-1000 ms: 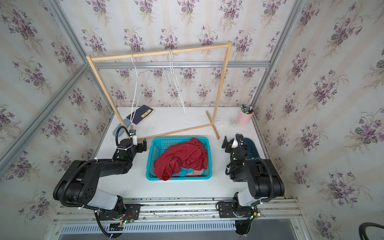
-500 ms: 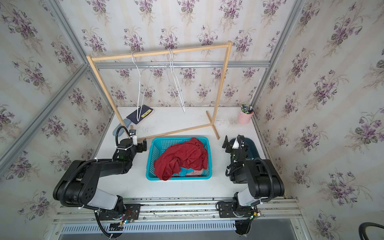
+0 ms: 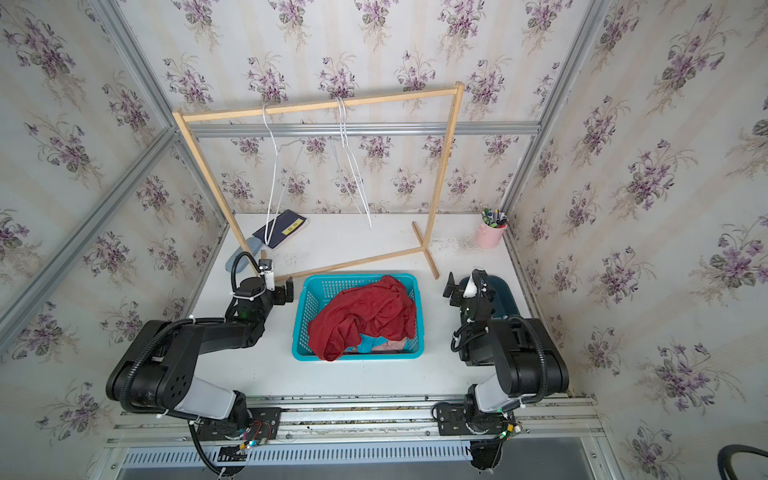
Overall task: Remove the clothespins securing t-shirts to the hanger
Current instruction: Reset both arms
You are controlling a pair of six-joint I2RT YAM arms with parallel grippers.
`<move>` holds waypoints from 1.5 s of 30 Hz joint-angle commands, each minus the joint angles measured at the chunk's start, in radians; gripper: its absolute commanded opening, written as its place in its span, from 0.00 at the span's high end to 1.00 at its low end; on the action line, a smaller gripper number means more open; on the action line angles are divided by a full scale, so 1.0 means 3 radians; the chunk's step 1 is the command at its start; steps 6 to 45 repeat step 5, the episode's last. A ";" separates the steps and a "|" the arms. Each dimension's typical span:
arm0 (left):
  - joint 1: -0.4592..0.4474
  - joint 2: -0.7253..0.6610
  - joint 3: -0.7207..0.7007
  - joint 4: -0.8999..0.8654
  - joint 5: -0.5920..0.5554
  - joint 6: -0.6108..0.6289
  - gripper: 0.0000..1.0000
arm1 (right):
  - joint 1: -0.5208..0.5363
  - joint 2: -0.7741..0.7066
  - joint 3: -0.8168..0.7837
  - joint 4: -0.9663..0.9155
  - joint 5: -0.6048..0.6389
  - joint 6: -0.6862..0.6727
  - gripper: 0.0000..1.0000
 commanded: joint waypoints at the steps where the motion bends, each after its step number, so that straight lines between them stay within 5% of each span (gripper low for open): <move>1: 0.0006 0.0008 0.0016 0.0032 0.0006 -0.0035 0.01 | 0.0008 0.0017 0.0082 -0.0044 -0.0051 -0.0037 0.00; 45: 0.0004 0.0004 0.0018 0.0032 0.0009 -0.0039 0.01 | 0.0013 0.0003 0.0049 0.0001 0.0020 -0.0008 0.00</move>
